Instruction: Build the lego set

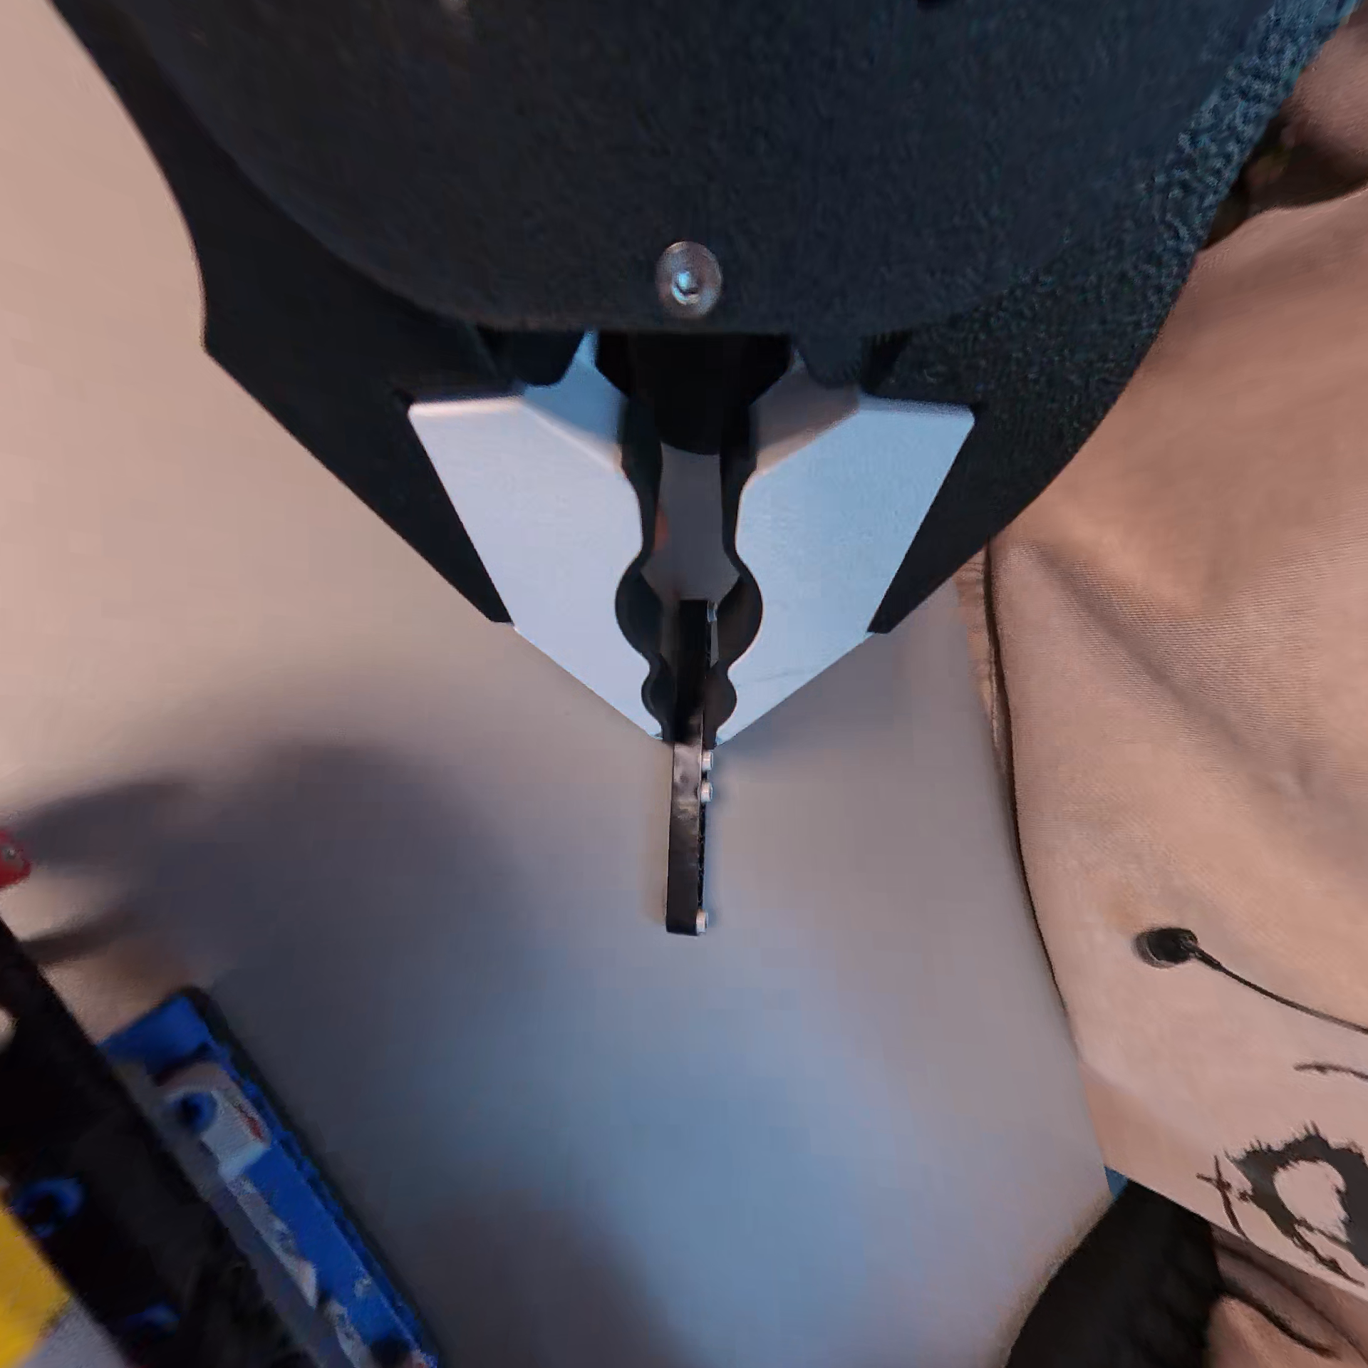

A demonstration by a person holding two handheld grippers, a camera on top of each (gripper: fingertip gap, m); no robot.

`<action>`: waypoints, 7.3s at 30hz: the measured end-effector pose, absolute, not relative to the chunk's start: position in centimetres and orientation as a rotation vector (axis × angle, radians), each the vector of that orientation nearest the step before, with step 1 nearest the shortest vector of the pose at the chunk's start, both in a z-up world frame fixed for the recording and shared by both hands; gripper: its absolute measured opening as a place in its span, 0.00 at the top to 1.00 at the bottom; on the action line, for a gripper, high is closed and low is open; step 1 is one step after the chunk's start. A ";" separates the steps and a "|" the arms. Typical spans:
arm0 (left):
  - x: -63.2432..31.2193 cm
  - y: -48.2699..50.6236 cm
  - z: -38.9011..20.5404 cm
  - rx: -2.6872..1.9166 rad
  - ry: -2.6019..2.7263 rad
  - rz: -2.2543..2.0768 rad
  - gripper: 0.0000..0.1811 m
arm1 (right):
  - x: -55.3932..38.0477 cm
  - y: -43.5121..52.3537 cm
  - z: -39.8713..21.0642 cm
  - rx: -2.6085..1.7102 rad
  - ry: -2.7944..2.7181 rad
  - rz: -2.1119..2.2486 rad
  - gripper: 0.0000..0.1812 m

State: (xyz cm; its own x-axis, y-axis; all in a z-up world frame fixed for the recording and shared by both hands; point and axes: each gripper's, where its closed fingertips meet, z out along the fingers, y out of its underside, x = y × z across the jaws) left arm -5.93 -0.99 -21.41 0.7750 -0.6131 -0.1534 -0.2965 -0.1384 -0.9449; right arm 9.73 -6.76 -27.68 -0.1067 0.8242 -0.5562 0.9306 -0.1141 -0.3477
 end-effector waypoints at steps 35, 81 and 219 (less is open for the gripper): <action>-6.0 -1.0 -21.4 -1.736 0.702 -0.330 0.61 | 9.2 -3.5 -27.7 1.848 2.720 -0.845 0.97; -6.5 -0.8 -21.6 -1.751 0.677 -0.360 0.61 | 11.4 0.4 -27.3 2.405 2.786 -0.630 0.94; -5.4 -0.5 -20.9 -1.740 0.670 -0.602 0.62 | -0.2 0.2 -15.7 1.305 3.028 -0.511 0.92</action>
